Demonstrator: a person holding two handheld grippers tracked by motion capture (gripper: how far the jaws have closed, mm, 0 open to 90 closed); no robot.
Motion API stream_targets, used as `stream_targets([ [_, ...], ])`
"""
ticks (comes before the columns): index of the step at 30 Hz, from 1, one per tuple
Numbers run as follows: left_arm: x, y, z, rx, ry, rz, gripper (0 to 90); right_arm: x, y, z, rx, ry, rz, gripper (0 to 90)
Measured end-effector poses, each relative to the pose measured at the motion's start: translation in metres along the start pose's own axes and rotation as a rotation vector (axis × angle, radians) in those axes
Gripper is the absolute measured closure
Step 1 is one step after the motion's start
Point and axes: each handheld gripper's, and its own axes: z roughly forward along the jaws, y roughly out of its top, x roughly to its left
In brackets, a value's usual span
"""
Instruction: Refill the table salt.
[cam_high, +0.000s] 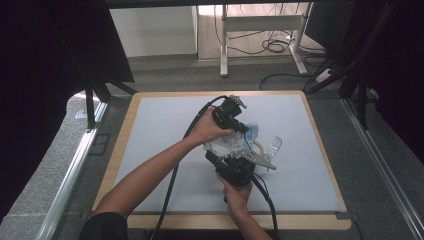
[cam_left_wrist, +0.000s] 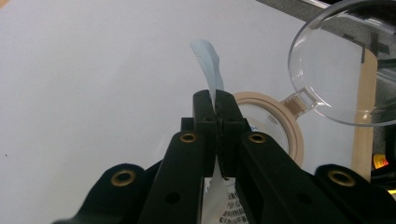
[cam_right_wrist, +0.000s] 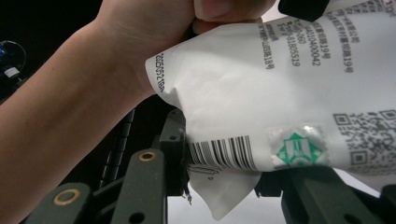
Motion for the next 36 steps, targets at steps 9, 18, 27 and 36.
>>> stream_targets([
  [9, -0.0016, 0.0009, 0.0009, 0.001, 0.001, -0.001, 89.7, -0.0011, 0.0004, -0.0013, 0.0, 0.006, 0.013, 63.0],
  [18, -0.0019, 0.0003, 0.0006, -0.003, -0.002, 0.0, 89.7, -0.0009, 0.0, -0.0015, 0.0, 0.003, 0.004, 63.0],
  [27, -0.002, -0.0023, -0.0005, -0.011, -0.004, -0.001, 89.7, -0.0002, -0.0012, -0.0019, 0.007, 0.004, -0.005, 63.0],
  [36, -0.0026, -0.0029, -0.0013, -0.017, -0.004, -0.003, 89.7, 0.0002, -0.0019, -0.0018, 0.008, 0.006, -0.008, 63.0],
])
